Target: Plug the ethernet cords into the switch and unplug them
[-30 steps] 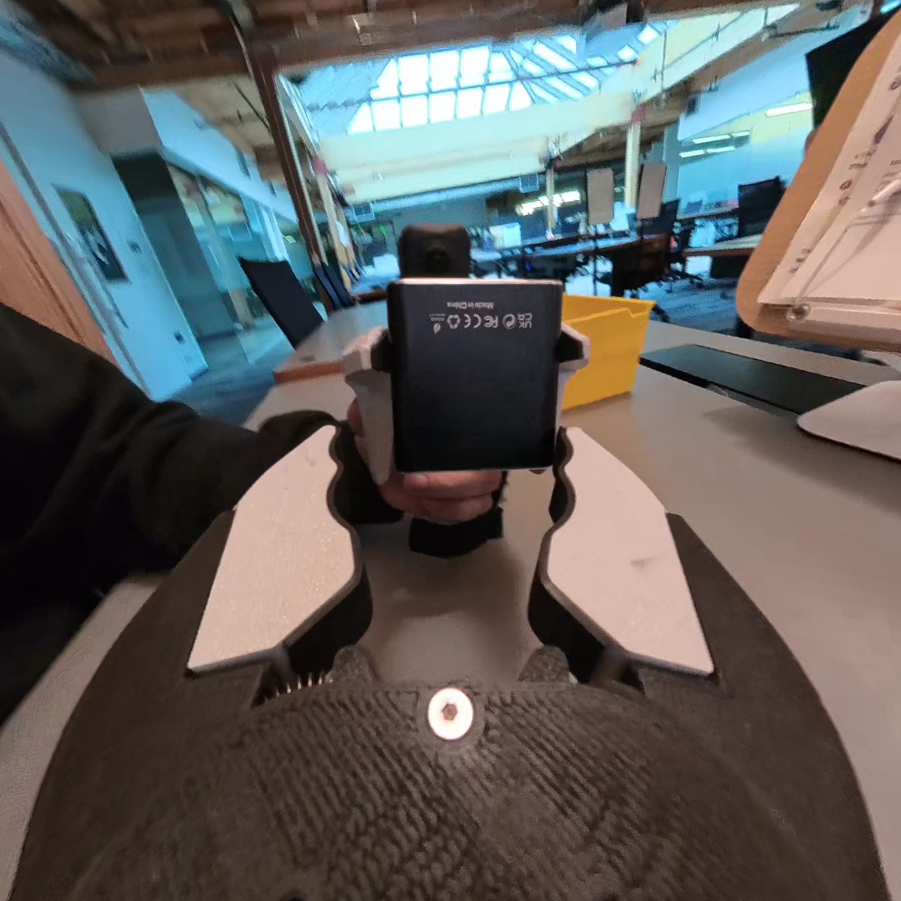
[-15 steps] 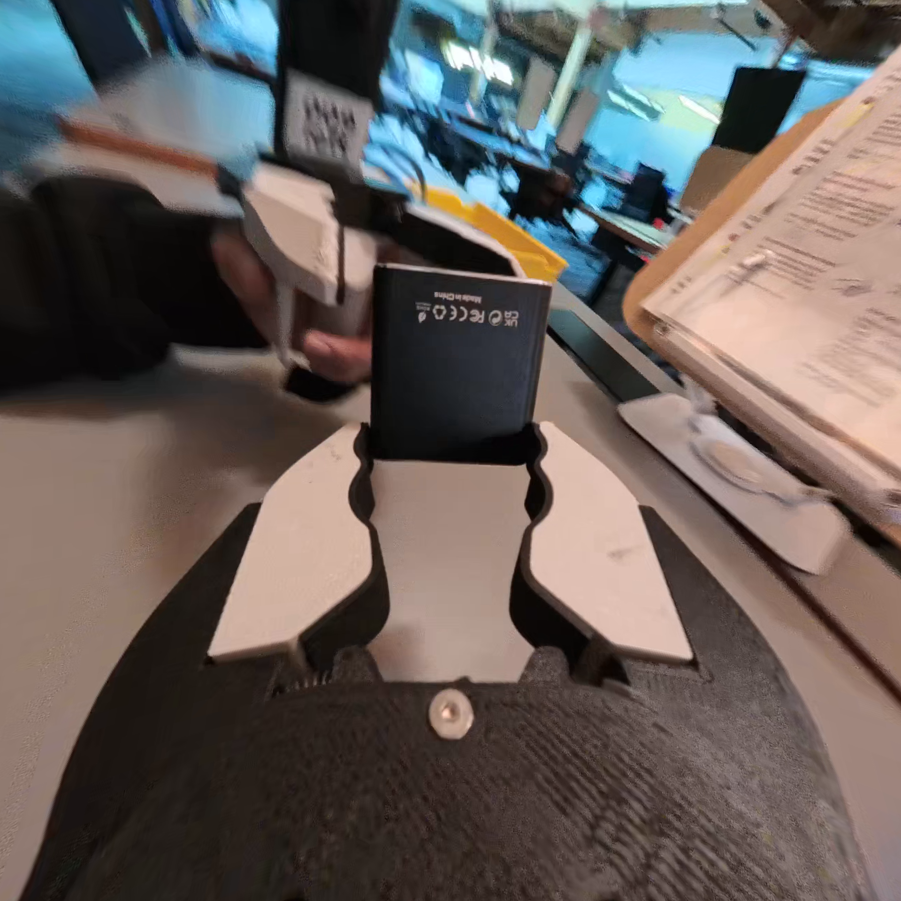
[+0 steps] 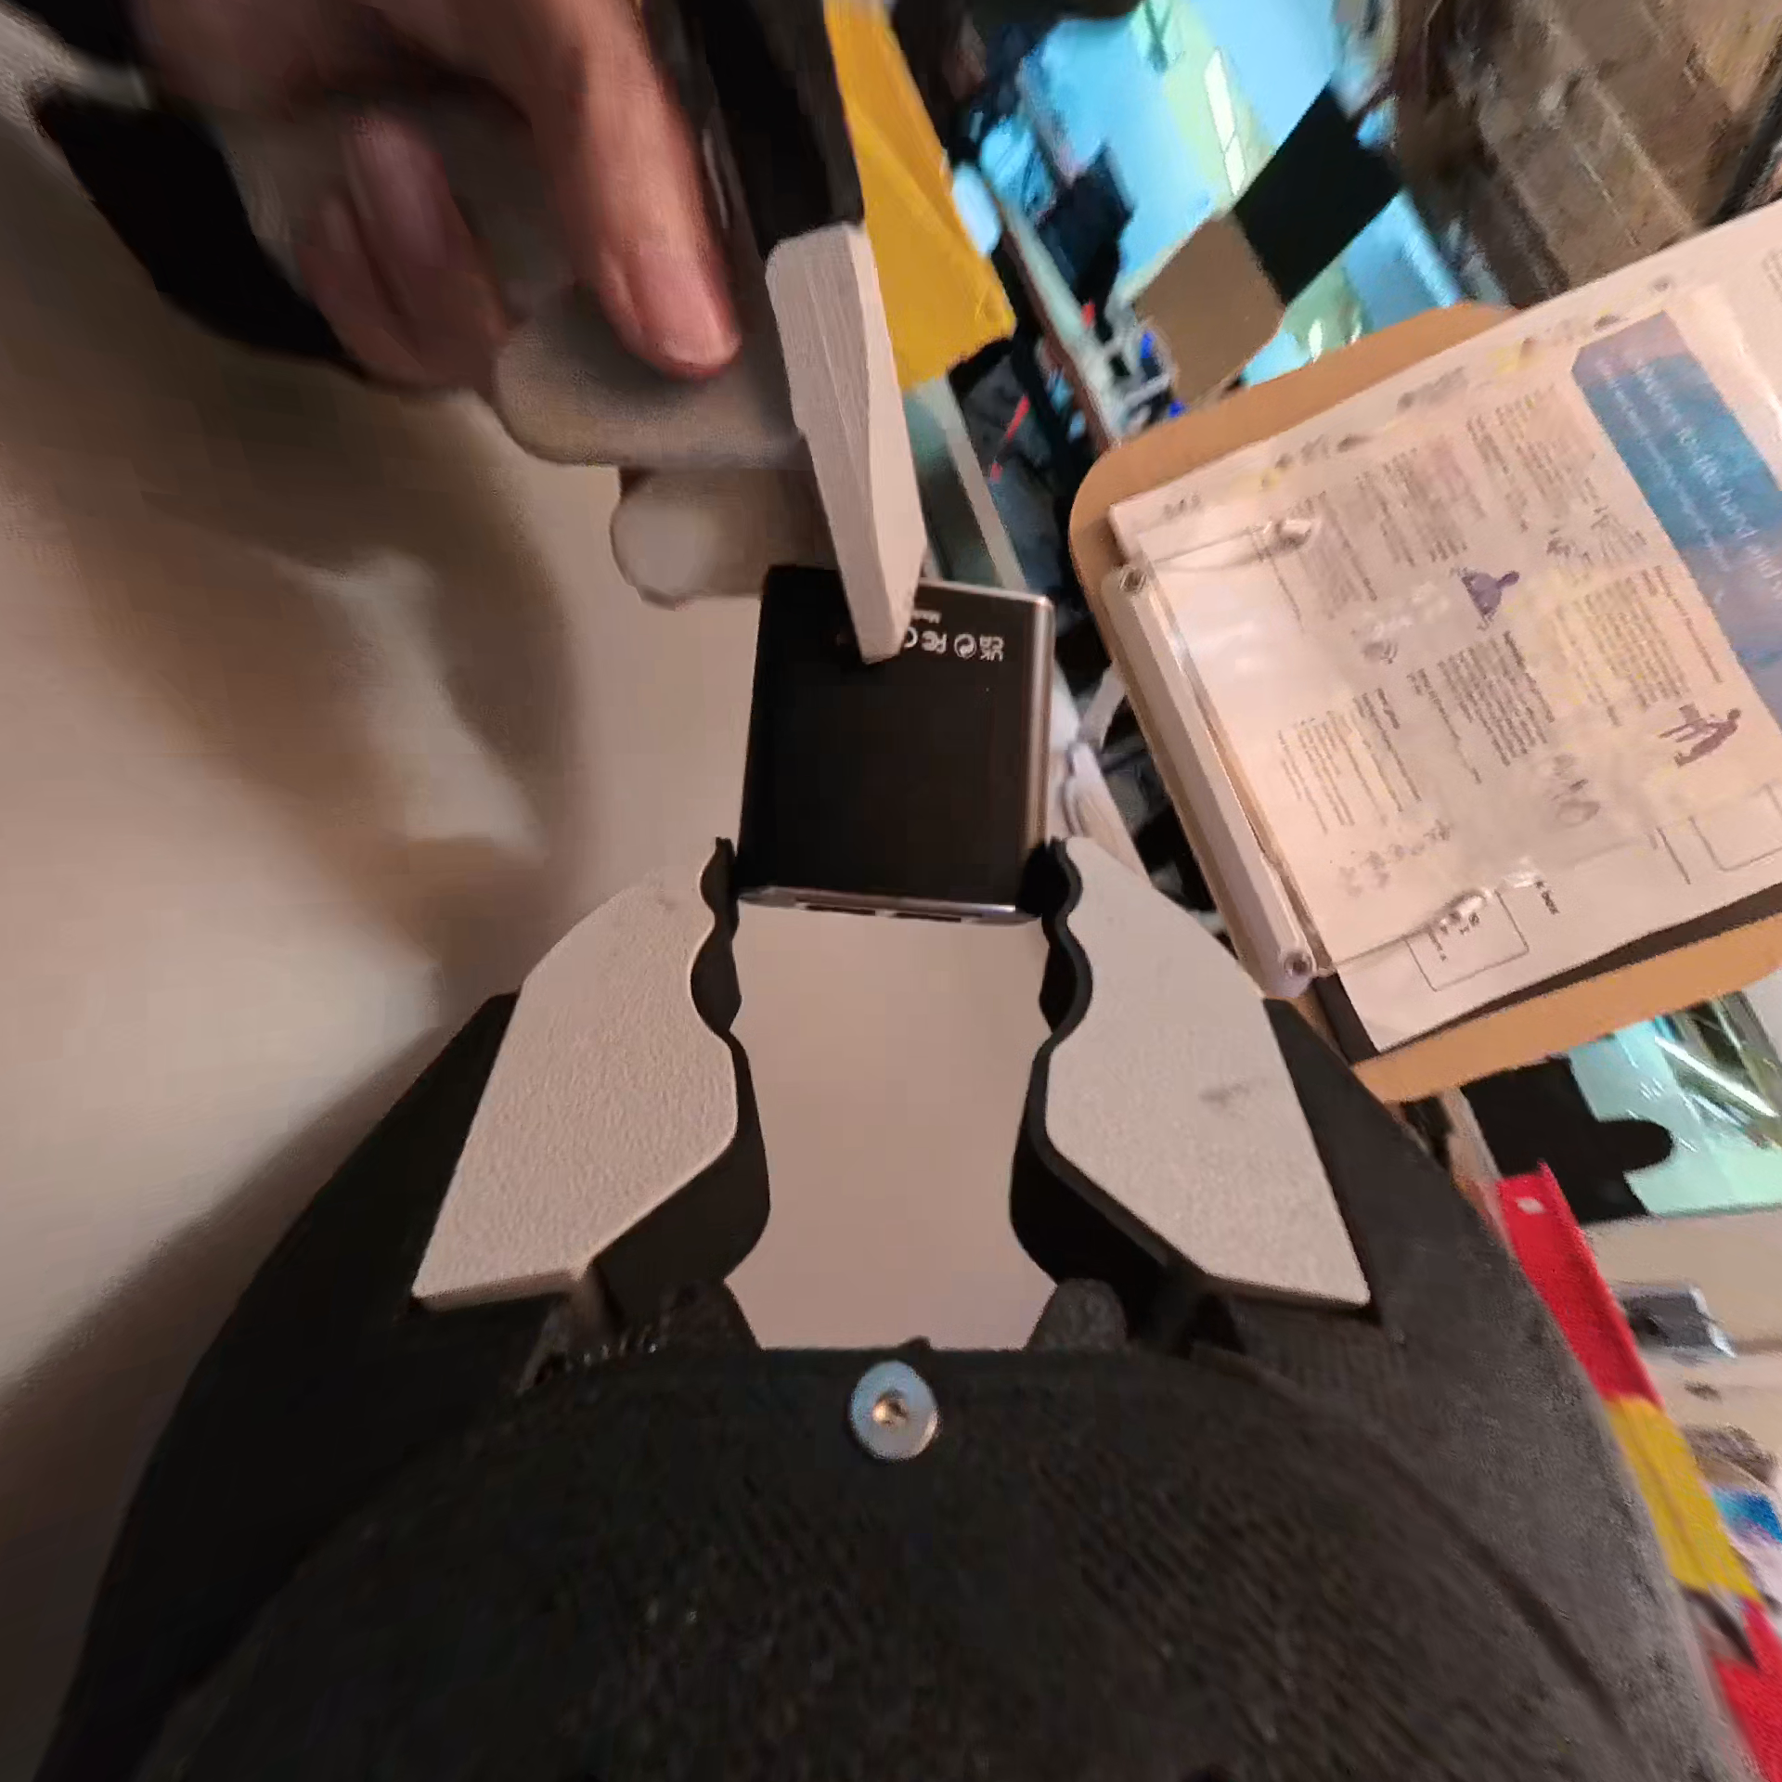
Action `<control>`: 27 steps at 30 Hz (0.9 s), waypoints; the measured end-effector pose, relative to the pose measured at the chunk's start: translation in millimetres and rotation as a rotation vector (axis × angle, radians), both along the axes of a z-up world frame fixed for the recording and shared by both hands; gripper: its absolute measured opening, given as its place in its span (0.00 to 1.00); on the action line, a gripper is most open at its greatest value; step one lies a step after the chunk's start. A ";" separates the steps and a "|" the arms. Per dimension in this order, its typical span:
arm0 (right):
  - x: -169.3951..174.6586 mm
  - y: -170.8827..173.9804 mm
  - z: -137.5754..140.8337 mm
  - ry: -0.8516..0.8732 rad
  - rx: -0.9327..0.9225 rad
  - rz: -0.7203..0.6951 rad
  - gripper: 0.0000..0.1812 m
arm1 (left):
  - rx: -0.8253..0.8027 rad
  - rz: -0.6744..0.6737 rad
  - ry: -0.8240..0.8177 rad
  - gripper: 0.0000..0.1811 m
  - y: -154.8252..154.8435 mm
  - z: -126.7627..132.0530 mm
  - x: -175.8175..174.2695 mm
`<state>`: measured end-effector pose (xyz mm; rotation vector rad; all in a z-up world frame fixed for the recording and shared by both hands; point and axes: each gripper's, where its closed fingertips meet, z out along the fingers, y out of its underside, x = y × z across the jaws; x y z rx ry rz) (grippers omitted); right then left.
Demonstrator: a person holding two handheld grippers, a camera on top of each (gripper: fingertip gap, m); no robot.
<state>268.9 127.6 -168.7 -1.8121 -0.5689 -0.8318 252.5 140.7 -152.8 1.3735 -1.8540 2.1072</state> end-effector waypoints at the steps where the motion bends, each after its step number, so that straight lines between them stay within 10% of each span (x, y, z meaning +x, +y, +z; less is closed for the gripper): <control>1: -5.8 0.6 8.3 0.033 0.069 0.042 0.34 | -0.108 -0.017 0.020 0.13 0.6 8.1 -1.5; 6: -28.6 -3.2 43.8 0.339 0.341 0.246 0.46 | -0.416 -0.154 0.093 0.13 -12.4 34.1 -11.9; 19: -20.8 -3.3 38.0 0.469 0.392 0.259 0.41 | -0.421 -0.086 0.208 0.13 -33.8 26.3 -3.4; 27: -23.2 0.4 45.4 0.896 0.386 0.362 0.41 | -0.425 -0.066 0.111 0.19 -28.1 36.9 -0.2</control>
